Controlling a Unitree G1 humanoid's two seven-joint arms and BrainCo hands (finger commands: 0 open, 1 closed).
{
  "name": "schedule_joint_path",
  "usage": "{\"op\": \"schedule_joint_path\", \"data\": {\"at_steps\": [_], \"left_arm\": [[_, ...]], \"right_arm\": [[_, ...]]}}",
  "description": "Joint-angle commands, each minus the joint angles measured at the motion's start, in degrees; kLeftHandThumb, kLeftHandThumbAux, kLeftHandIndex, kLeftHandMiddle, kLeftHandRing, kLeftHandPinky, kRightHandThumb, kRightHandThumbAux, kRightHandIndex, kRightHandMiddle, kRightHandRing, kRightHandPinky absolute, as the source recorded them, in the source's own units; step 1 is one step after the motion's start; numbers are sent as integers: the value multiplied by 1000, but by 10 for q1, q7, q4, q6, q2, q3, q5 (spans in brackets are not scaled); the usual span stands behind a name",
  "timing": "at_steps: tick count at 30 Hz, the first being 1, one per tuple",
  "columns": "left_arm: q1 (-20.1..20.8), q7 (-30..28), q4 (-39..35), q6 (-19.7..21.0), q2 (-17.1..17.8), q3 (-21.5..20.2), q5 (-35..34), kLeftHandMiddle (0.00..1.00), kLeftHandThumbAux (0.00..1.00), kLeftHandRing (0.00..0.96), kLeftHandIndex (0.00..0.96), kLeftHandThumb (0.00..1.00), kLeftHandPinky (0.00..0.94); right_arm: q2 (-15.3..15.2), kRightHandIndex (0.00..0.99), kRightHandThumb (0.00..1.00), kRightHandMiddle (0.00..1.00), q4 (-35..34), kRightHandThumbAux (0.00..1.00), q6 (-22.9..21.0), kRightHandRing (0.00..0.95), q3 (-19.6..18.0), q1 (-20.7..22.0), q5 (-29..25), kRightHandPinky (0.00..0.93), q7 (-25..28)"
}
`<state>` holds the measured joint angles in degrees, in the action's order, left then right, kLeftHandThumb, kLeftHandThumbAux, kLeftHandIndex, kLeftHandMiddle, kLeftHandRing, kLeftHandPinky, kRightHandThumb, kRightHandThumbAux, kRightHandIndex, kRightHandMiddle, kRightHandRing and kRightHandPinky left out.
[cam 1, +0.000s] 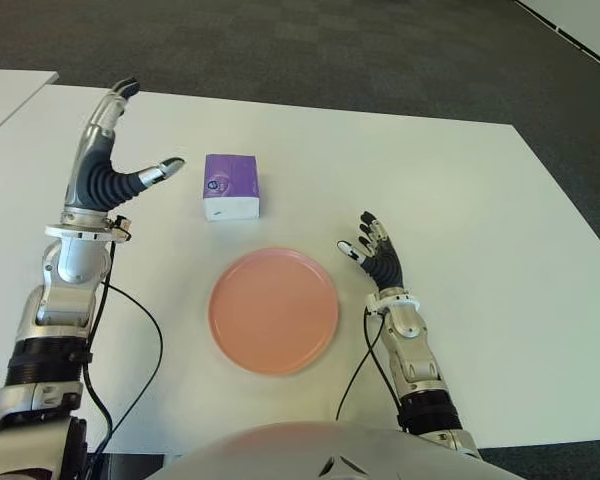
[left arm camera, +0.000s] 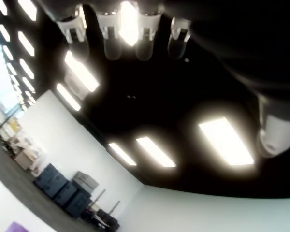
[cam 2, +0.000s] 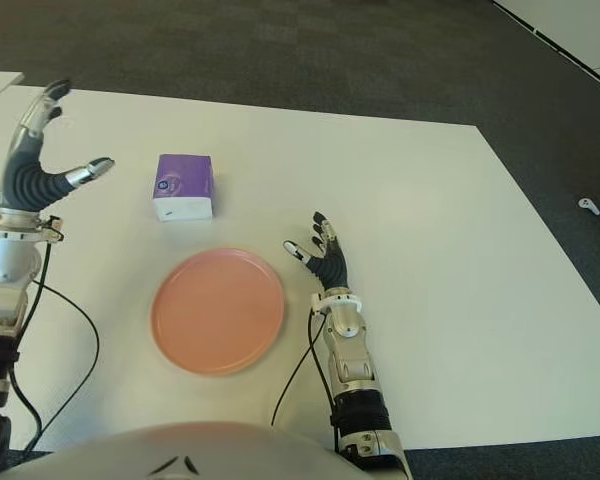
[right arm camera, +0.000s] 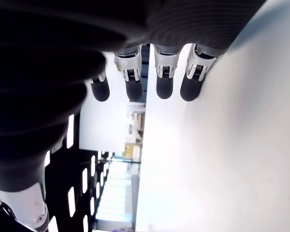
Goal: Put the tissue paper into the plate.
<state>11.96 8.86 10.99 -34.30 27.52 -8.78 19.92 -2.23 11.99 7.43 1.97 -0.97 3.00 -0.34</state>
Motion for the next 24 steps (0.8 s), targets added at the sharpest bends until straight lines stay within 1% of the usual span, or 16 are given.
{"op": "schedule_joint_path", "data": {"at_steps": [1, 4, 10, 12, 17, 19, 24], "left_arm": [[53, 0, 67, -14, 18, 37, 47, 0, 522, 0, 0, 33, 0], [91, 17, 105, -6, 31, 59, 95, 0, 519, 0, 0, 41, 0], [129, 60, 144, 7, 60, 100, 183, 0, 499, 0, 0, 46, 0], [142, 70, 159, 10, 62, 115, 198, 0, 490, 0, 0, 49, 0], [200, 103, 224, 27, 55, 178, 261, 0, 449, 0, 0, 58, 0], [216, 120, 245, 29, 57, 199, 281, 0, 436, 0, 0, 58, 0], [244, 164, 288, 28, 61, 241, 314, 0, 424, 0, 0, 55, 0]], "right_arm": [[10, 0, 0, 0, 45, 673, -35, 0, 14, -15, -1, 0, 14], [10, 0, 0, 0, 49, 674, -33, 0, 14, -13, -3, 0, 16], [11, 0, 0, 0, 55, 668, -30, 0, 14, -9, -4, 0, 16], [12, 0, 0, 0, 58, 666, -29, 0, 14, -8, -3, 0, 15], [12, 0, 0, 0, 62, 661, -27, 0, 13, -6, -2, 0, 12], [12, 0, 0, 0, 63, 662, -26, 0, 13, -5, -2, 0, 12], [11, 0, 2, 0, 72, 664, -21, 0, 11, -3, -2, 0, 13]]}}
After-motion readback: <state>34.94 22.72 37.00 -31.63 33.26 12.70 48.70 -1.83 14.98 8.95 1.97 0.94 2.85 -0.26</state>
